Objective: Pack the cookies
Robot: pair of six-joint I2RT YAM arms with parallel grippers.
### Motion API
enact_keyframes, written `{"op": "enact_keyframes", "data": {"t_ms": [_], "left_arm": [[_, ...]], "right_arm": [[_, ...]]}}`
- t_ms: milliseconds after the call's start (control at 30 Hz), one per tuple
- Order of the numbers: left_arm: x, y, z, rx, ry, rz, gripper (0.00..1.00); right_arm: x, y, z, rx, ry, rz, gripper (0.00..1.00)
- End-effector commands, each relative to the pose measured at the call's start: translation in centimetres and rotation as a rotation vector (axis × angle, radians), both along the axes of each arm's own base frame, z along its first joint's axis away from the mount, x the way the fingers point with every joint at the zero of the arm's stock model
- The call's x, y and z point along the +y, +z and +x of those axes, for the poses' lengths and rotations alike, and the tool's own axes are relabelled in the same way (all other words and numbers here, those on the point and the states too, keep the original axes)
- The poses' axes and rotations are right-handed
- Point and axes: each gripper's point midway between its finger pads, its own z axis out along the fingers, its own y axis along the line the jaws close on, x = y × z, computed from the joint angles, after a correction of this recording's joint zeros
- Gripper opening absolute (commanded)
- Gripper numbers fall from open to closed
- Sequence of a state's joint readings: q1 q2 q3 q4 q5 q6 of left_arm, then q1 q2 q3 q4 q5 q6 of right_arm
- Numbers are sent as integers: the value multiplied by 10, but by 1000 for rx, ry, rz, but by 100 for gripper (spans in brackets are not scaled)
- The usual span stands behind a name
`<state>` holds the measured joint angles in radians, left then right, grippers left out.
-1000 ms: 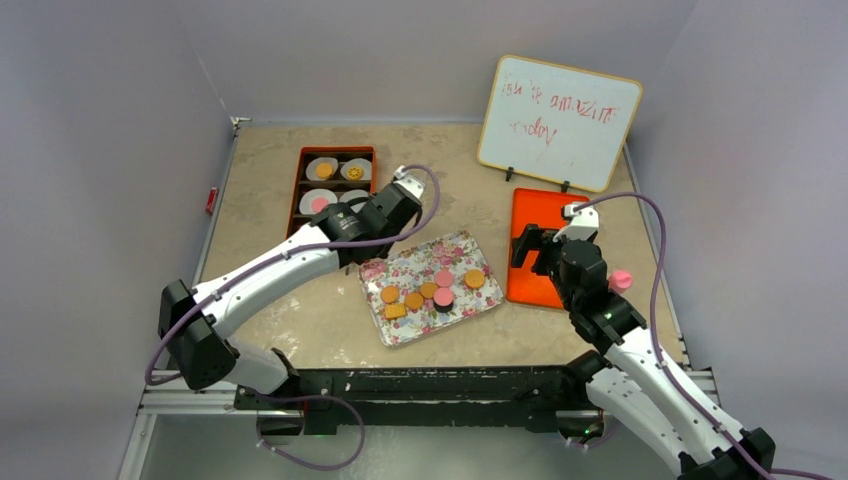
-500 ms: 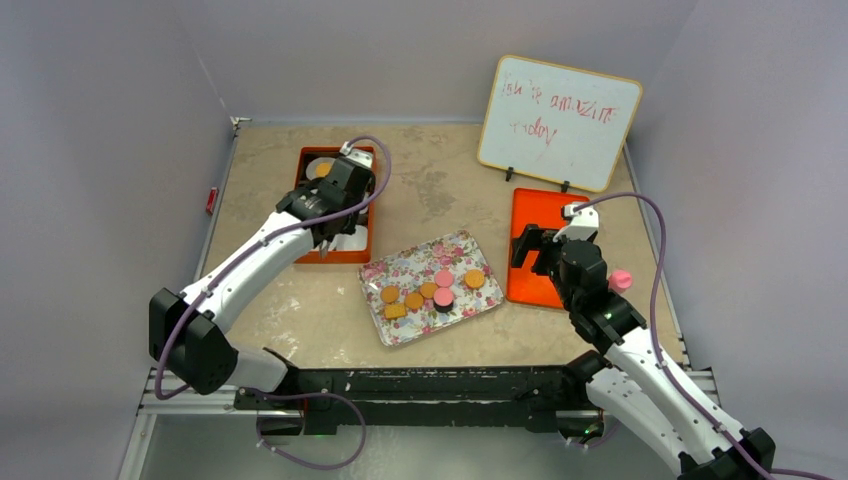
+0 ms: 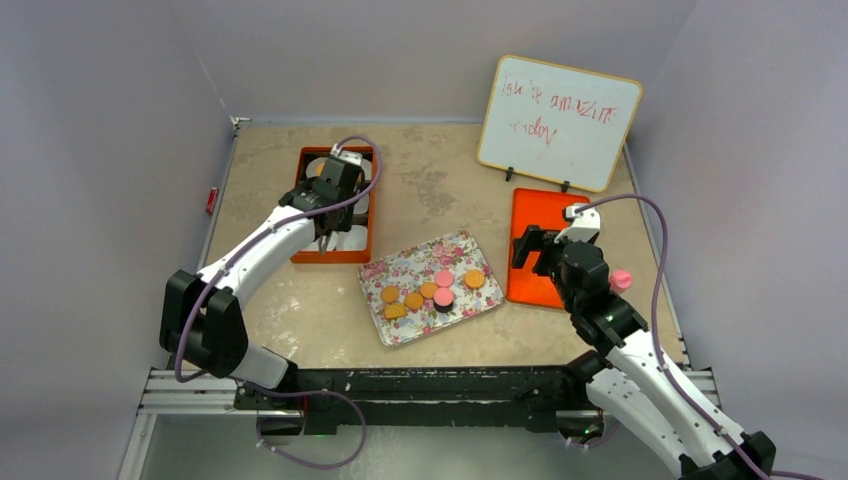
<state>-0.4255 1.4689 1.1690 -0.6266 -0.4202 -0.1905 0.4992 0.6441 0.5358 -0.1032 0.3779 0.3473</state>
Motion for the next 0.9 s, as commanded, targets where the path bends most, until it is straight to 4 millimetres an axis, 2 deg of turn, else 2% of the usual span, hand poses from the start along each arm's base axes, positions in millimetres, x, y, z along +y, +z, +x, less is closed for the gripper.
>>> {"op": "enact_keyframes", "data": {"t_ms": [0, 367, 667, 867], "left_arm": [[-6, 2, 17, -61, 2, -44, 26], [-12, -22, 26, -12, 8, -75, 27], [-16, -36, 25, 20, 8, -86, 32], [-17, -38, 27, 14, 9, -89, 36]], "right_arm": [[-6, 7, 2, -40, -30, -5, 99], [-9, 8, 1, -46, -36, -8, 99], [-9, 7, 0, -45, -38, -6, 99], [-9, 6, 0, -45, -39, -4, 99]]}}
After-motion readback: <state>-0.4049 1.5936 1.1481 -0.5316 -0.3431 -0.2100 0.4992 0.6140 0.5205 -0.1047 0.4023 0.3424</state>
